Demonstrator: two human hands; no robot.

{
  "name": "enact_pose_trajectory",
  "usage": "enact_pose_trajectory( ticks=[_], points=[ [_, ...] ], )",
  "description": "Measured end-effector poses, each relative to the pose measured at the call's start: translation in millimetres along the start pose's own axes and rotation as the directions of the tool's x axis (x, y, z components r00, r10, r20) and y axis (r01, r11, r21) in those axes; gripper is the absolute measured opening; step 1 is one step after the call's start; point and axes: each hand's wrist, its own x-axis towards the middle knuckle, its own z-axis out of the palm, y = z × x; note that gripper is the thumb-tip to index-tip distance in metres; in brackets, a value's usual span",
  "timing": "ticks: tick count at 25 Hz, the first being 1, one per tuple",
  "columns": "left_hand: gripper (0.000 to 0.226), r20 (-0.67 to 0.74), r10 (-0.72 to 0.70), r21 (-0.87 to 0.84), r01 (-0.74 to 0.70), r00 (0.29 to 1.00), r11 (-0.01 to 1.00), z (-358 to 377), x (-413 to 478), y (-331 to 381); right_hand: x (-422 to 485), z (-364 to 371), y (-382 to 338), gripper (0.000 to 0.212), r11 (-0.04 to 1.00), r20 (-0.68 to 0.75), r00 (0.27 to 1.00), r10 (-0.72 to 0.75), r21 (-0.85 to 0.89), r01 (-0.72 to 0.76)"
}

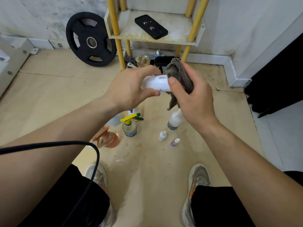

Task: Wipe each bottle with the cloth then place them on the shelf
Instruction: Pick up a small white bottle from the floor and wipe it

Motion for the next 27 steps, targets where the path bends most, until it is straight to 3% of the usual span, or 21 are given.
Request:
enact_pose_trajectory(
  ticks=[3,8,13,16,18,20,23,25,27],
  points=[
    [0.053,0.053,-0.055,-0.157,0.063,0.997,0.986,5,-1,0,-1,2,2,0.045,0.994,-0.002,0.995,-0.098,-0.047,0.098],
    [0.06,0.087,-0.051,-0.174,0.066,0.995,0.982,16,-2,9,1,-1,2,0.044,0.947,0.094,0.955,-0.28,-0.133,0.291],
    [0.051,0.037,-0.018,-0.251,0.027,0.999,0.968,13,-3,17,12,-3,4,0.038,0.995,0.062,0.998,0.035,0.094,-0.04],
    [0.046,0.013,-0.084,-0.32,0.084,0.996,0.944,12,-2,13,11,-3,4,0.035,0.981,0.06,0.992,0.112,0.152,-0.12],
    [0.044,0.025,-0.091,-0.349,0.094,0.996,0.932,9,-2,12,8,-6,4,0.036,0.998,0.049,0.999,0.014,0.054,-0.017],
    [0.037,0.062,-0.062,-0.353,0.08,0.996,0.932,8,-3,14,4,-9,3,0.039,0.978,0.052,0.983,-0.177,-0.106,0.182],
    [0.03,0.099,-0.007,-0.235,0.03,0.995,0.971,13,-8,20,4,-8,2,0.039,0.919,0.134,0.937,-0.323,-0.193,0.344],
    [0.039,0.106,-0.004,-0.177,0.023,0.994,0.984,15,-9,21,5,-6,3,0.035,0.964,0.123,0.969,-0.216,-0.134,0.232],
    [0.045,0.103,-0.037,-0.227,0.06,0.994,0.972,15,-10,22,8,-6,2,0.026,0.997,0.089,0.995,0.049,0.059,-0.054]
  ],
)
